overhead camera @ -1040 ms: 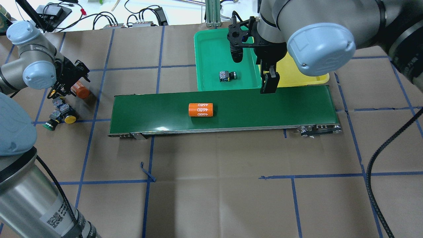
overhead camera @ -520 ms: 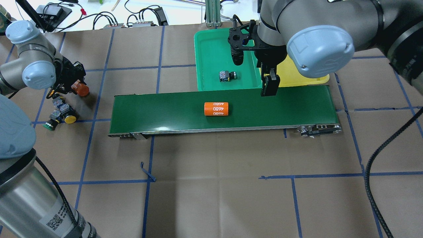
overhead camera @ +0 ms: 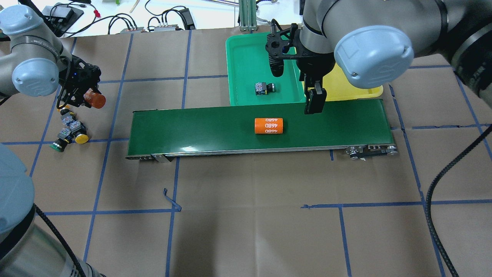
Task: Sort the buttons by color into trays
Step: 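Place the orange cylinder on the belt with the left gripper, then grasp a yellow-cap push button from the pile with the left gripper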
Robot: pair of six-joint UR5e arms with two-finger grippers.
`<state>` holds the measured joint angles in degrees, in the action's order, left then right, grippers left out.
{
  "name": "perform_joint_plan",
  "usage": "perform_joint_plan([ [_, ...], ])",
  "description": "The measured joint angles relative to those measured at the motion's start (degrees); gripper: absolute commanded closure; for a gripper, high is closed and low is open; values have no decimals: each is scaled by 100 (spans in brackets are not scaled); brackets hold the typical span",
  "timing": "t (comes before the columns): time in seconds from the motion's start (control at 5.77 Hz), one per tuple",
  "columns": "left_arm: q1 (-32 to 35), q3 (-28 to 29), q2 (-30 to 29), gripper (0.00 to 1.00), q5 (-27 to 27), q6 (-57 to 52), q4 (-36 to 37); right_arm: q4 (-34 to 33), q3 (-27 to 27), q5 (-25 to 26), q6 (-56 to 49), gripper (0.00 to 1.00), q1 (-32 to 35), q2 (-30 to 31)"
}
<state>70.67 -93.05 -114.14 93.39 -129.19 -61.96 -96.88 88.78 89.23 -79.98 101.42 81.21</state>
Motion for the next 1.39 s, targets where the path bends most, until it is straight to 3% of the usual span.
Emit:
perform_joint_plan([
  [0.35, 562, -1076, 887, 94, -6, 2044, -24, 35, 29, -9, -3, 0, 0, -1],
  [0.69, 1246, -1574, 1090, 94, -4, 3372, 155, 38, 41, -4, -8, 0, 0, 0],
  [0.87, 1531, -1615, 1050, 16, -4, 3710, 335, 38, 42, -3, -9, 0, 1, 0],
  [1.04, 1665, -1614, 986, 1, 1, 3832, 477, 38, 46, -3, -9, 0, 1, 0],
  [1.39, 1643, -1547, 917, 1, 35, 3853, 586, 41, 50, -2, -9, 0, 1, 0],
])
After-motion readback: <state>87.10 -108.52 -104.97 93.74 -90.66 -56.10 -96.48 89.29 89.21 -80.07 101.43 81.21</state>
